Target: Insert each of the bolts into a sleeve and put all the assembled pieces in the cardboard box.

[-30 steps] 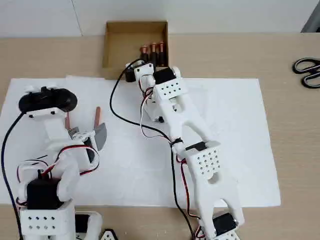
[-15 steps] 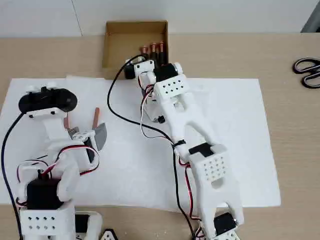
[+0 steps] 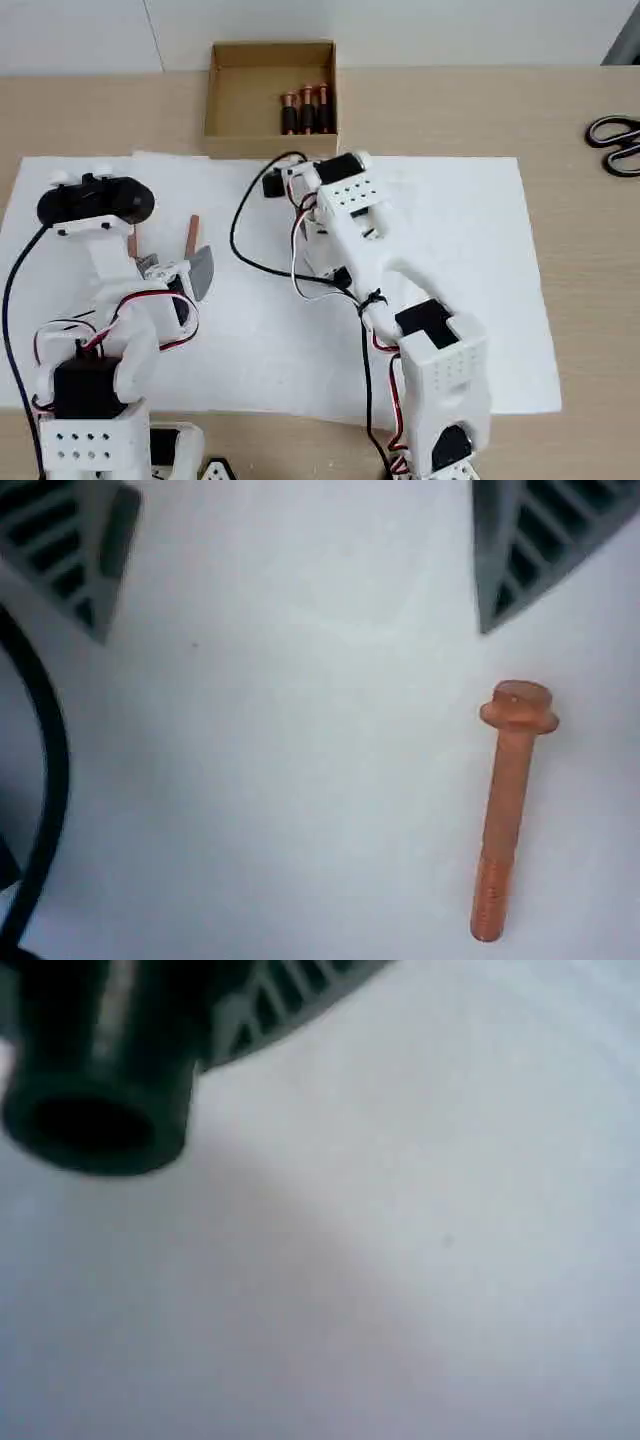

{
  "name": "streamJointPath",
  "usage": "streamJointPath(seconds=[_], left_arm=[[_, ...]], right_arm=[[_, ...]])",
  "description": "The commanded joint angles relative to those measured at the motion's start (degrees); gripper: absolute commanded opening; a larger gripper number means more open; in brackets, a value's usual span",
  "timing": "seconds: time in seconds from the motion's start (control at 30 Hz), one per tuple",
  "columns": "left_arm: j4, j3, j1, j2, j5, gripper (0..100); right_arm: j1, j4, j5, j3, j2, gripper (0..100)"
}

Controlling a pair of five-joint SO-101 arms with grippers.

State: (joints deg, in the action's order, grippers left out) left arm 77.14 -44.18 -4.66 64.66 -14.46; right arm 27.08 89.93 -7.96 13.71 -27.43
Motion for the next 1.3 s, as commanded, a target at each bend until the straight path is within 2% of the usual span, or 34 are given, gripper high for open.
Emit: streamJointPath(seconds=[0.0, 0.17, 0.37, 0.97, 1.17, 1.27], left_arm=[[0.35, 0.22, -0.35, 0.44, 0.53, 23], [0.35, 0.22, -0.35, 0.44, 0.53, 23], [0.35, 0.22, -0.35, 0.44, 0.53, 23], [0.44, 0.22, -0.35, 0.44, 0.53, 23], [0.44, 0.22, -0.35, 0.44, 0.53, 23], [0.44, 0.22, -0.35, 0.44, 0.53, 23]], right_arm=[[-0.22, -3.3, 0.79, -1.41, 4.18, 0.3], [-0.22, -3.38, 0.35, -1.67, 4.09, 1.6], [-0.22, -2.24, 0.53, -1.67, 4.09, 14.8], [-0.4, -2.68, 0.35, -1.49, -1.01, 14.1], [-0.48, -2.68, 0.18, -1.49, -1.1, 0.2], [-0.48, -2.42, -0.88, -1.32, -0.57, 0.5]])
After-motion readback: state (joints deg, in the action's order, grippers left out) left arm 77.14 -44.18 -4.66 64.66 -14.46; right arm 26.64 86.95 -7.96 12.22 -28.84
